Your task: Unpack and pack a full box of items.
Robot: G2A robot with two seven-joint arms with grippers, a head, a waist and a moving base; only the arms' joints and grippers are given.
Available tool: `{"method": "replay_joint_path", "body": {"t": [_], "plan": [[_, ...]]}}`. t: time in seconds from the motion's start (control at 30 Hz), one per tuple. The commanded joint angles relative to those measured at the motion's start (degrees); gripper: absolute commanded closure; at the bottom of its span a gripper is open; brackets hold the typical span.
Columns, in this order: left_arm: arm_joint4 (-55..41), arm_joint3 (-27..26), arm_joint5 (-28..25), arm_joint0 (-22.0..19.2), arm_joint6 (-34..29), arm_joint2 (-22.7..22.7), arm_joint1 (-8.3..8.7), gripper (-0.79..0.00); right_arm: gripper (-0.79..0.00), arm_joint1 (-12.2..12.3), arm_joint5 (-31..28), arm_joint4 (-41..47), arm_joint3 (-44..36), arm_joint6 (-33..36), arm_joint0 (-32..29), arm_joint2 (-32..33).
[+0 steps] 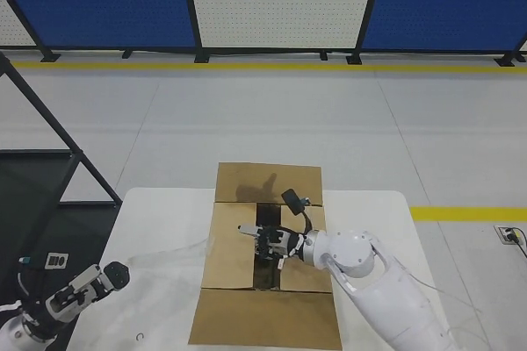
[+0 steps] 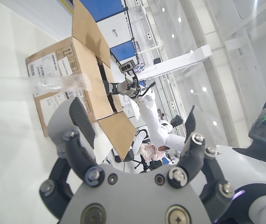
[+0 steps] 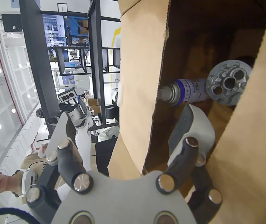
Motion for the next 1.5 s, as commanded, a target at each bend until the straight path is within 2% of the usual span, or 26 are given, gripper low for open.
{"method": "replay_joint_path", "body": {"t": [0.0, 0.27, 0.5, 0.7, 0.87, 1.03, 1.23, 1.47], "plan": [[0.17, -0.09, -0.07, 0.06, 0.07, 0.18, -0.01, -0.785, -0.785, -0.35, -0.88, 1.22, 0.59, -0.47, 0.15, -0.29], [0.24, 0.21, -0.58, 0.25, 0.52, 0.22, -0.01, -0.785, -0.785, -1.79, -6.69, 6.76, 1.44, -2.48, 0.60, -0.79], [-0.25, 0.90, -0.80, 0.30, 1.13, -0.18, 0.00, -0.785, -0.785, -3.23, -9.20, 11.33, 0.59, -4.57, 1.74, -1.48], [-1.16, 1.56, -0.92, 0.27, 1.55, -0.39, -0.03, -0.785, -0.785, -5.55, -10.17, 17.06, 1.75, -6.22, 4.52, -4.23], [-1.51, 1.65, -0.91, 0.34, 1.64, -0.48, -0.04, -0.785, -0.785, -7.62, -10.95, 21.72, 6.76, -6.43, 7.31, -6.26], [-1.51, 1.65, -0.91, 0.34, 1.64, -0.48, -0.04, -0.785, -0.785, -7.42, -12.80, 23.09, 10.28, -4.96, 6.81, -3.66], [-1.45, 1.25, -0.56, 0.41, 2.01, -0.32, -0.06, -0.785, -0.785, -7.10, -12.53, 23.16, 8.79, -4.34, 4.63, -1.90], [0.10, -0.99, 0.23, 1.32, 4.63, -0.44, -0.14, -0.785, -0.785, -8.68, -13.05, 25.58, 9.63, -4.94, 4.70, -3.82]]}}
